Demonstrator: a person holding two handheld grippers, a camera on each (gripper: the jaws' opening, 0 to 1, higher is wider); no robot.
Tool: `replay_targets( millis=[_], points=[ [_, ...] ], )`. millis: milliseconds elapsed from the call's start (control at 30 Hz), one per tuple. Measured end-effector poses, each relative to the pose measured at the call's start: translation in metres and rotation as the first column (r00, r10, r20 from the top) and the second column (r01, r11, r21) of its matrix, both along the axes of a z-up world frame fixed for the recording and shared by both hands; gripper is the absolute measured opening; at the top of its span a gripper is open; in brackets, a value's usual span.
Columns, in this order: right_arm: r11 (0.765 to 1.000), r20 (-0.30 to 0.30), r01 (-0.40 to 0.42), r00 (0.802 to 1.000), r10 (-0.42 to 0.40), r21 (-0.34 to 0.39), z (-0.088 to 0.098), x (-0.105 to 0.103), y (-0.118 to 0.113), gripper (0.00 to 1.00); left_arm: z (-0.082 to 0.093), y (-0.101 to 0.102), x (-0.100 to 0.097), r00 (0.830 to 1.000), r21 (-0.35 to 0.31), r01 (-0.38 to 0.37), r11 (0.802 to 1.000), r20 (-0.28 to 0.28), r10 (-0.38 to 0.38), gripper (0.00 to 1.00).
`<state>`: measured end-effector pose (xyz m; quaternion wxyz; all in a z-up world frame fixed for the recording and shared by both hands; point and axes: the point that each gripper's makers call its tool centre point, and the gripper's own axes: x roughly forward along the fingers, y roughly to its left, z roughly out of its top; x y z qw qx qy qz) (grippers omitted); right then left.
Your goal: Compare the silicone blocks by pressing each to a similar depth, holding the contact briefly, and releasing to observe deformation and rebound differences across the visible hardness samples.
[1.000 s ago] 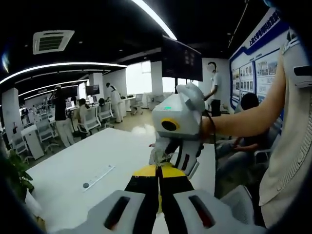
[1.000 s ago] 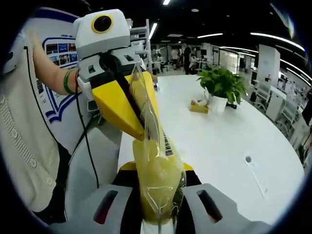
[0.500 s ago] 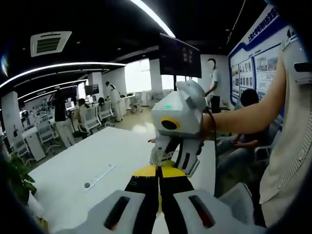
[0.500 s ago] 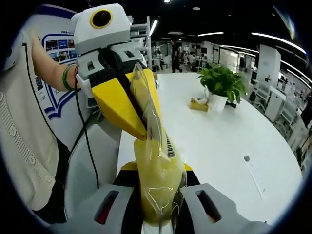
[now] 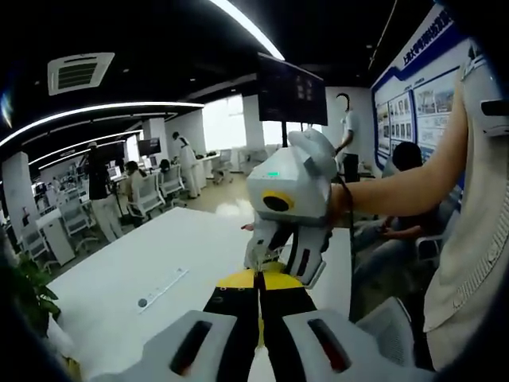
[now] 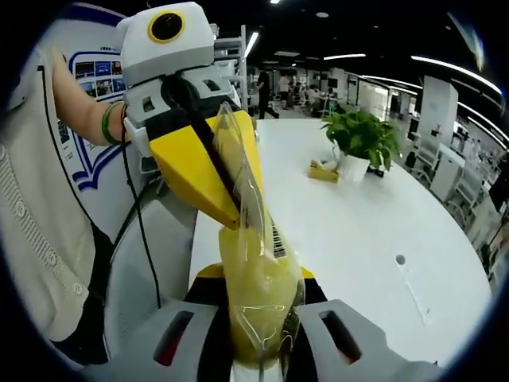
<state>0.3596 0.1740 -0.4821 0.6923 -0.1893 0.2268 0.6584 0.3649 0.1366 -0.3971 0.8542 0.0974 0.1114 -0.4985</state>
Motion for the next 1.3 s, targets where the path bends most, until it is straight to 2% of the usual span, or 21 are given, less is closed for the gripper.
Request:
replay_targets(
  millis=[367, 500, 567, 633, 667, 967, 1067, 1200, 1300],
  points=[
    [1.000, 0.012, -0.001, 1.000, 0.001, -0.010, -0.0018, -0.0017, -0.0036, 0.10, -0.0015, -0.0024, -0.0014, 1.000, 0.009, 0.005, 1.000, -0.004, -0.005, 0.00],
    [0.999, 0.006, -0.019, 1.000, 0.019, -0.040, -0.0047, -0.0045, -0.0069, 0.09, -0.0034, -0.0031, -0.0048, 1.000, 0.044, 0.014, 0.999, 0.003, -0.015, 0.00],
    [0.999, 0.038, -0.017, 0.999, 0.019, -0.048, -0.0052, -0.0012, -0.0075, 0.09, -0.0038, -0.0053, -0.0071, 1.000, 0.056, 0.017, 0.998, 0.011, -0.017, 0.00],
    [0.999, 0.021, -0.017, 1.000, 0.018, -0.049, -0.0056, -0.0027, -0.0077, 0.09, -0.0040, -0.0051, -0.0065, 1.000, 0.054, 0.015, 0.998, 0.008, -0.015, 0.00],
    [0.999, 0.032, -0.013, 0.999, 0.014, -0.043, -0.0051, -0.0018, -0.0073, 0.09, -0.0036, -0.0050, -0.0059, 1.000, 0.051, 0.013, 0.999, 0.007, -0.013, 0.00],
    [1.000, 0.010, -0.007, 1.000, 0.008, -0.024, -0.0051, -0.0036, -0.0068, 0.13, -0.0039, -0.0055, -0.0059, 1.000, 0.060, 0.006, 0.998, 0.023, -0.007, 0.00],
    [1.000, 0.047, -0.003, 0.999, 0.003, -0.003, -0.0035, -0.0010, -0.0053, 0.15, -0.0033, -0.0052, -0.0061, 0.999, 0.062, 0.000, 0.998, 0.033, -0.002, 0.00],
    [1.000, 0.041, 0.009, 0.999, -0.009, 0.015, -0.0016, 0.0001, -0.0035, 0.16, -0.0019, -0.0042, -0.0053, 0.999, 0.059, -0.008, 0.998, 0.036, 0.006, 0.00],
    [1.000, 0.061, 0.008, 0.998, -0.009, 0.019, -0.0012, 0.0007, -0.0034, 0.17, -0.0016, -0.0038, -0.0050, 0.999, 0.062, -0.008, 0.998, 0.037, 0.005, 0.00]
  ],
)
